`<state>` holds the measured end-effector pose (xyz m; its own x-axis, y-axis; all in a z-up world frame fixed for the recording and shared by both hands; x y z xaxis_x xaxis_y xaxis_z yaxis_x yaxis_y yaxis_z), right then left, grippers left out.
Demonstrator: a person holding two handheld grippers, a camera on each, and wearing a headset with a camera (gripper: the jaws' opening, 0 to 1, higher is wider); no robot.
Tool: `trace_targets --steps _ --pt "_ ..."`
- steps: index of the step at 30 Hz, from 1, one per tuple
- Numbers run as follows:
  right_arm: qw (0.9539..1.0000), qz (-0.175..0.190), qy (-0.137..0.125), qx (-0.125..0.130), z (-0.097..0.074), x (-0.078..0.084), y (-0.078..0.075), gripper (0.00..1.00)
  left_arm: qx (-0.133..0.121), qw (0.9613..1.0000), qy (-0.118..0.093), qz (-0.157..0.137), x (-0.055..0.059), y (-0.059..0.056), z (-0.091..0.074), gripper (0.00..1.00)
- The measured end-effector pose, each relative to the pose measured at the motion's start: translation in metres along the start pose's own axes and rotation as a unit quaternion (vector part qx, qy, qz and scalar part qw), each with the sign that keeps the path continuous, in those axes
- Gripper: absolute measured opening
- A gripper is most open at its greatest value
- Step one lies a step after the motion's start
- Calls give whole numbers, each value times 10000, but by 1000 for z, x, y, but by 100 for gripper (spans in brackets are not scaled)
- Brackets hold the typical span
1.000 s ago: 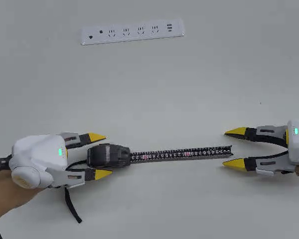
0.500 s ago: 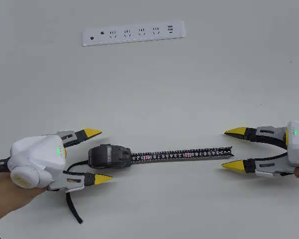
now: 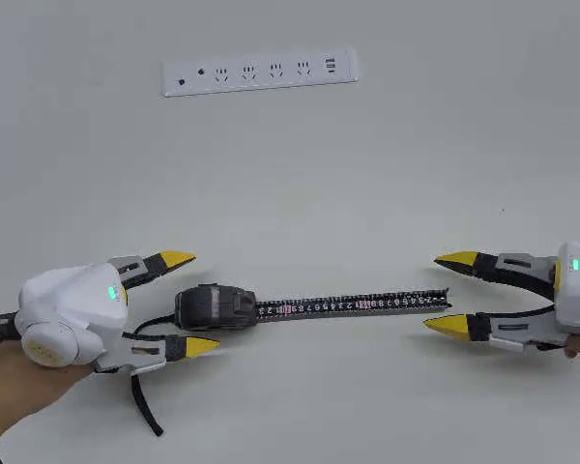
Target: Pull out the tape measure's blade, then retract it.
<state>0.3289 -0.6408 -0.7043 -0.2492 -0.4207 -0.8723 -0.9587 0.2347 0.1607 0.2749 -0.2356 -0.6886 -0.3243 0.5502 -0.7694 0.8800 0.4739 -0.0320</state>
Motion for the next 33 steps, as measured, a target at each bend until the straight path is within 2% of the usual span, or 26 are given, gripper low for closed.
trace_targets --steps 11,18,23,29,32,33 --pt "9984 289 -189 438 -5 -13 18 56 -281 9983 -273 -431 -4 -5 -19 66" --pt "9962 415 -270 713 -8 -23 33 59 -509 9948 -453 -752 -2 -11 -39 69" --pt "9942 512 -342 883 -10 -29 44 59 -720 9907 -567 -1010 7 -18 -52 70" --pt "9918 643 -398 1032 -16 -28 56 61 -898 9863 -620 -1240 17 -27 -70 71" --pt "9898 706 -433 1156 -21 -29 62 62 -1011 9841 -652 -1309 21 -32 -81 71" --pt "9879 766 -508 1246 -24 -29 65 62 -1079 9829 -662 -1338 22 -33 -86 71"
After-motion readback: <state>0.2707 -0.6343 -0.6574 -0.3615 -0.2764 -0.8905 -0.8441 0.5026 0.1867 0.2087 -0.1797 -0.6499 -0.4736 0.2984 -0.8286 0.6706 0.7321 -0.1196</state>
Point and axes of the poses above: the centre of the closed fingertips' face, and the gripper's own axes: z roughly forward along the fingers, y roughly to its left, x roughly out of its underside, the point moved 10 cm from there along -z, roughly backward along the fingers, and after that the axes turned 2 degrees about -z, right-handed, at the moved point
